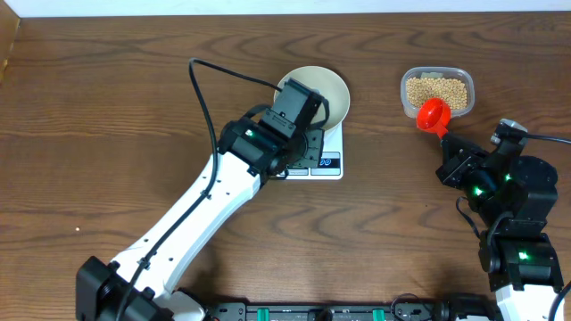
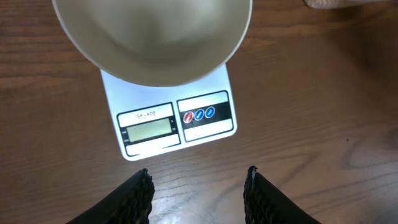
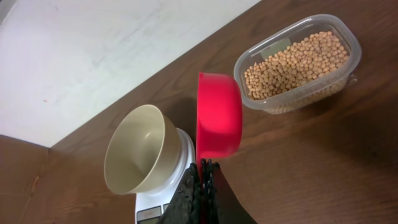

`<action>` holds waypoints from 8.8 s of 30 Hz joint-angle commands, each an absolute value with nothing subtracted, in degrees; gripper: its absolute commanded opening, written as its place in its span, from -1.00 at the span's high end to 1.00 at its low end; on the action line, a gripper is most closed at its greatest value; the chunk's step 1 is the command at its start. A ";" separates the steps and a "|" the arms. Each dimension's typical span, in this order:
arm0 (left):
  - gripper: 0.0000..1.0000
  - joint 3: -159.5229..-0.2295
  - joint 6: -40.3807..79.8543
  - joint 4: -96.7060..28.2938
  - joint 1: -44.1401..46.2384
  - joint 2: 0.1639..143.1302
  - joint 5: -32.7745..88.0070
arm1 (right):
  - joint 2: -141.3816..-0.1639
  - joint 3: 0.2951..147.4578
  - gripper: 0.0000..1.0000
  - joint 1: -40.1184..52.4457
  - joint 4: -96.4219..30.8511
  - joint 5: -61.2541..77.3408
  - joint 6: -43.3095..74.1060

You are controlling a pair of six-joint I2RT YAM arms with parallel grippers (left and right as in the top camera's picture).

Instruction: Scoop item into bowl and weigh 50g on scale

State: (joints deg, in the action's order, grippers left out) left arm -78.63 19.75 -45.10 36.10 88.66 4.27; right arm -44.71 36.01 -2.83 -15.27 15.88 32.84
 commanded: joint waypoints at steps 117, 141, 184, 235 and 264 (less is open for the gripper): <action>0.85 -63.96 33.76 -17.65 39.35 107.53 -2.22 | -44.14 35.83 0.98 -3.44 -18.85 12.53 29.93; 0.85 -63.96 33.76 -17.45 39.35 108.22 -2.20 | -44.14 35.83 0.98 -3.44 -18.70 12.32 29.93; 0.85 -63.96 33.74 -16.12 39.31 110.21 -2.63 | -44.14 35.83 0.98 -3.44 -19.53 12.34 29.91; 0.85 -63.99 33.76 -16.60 39.29 109.54 -2.68 | -44.14 35.83 0.98 -3.44 -20.36 12.34 29.69; 0.85 -64.10 32.56 -16.91 39.31 110.48 -0.71 | -44.14 35.83 0.98 -3.44 -20.38 12.34 29.69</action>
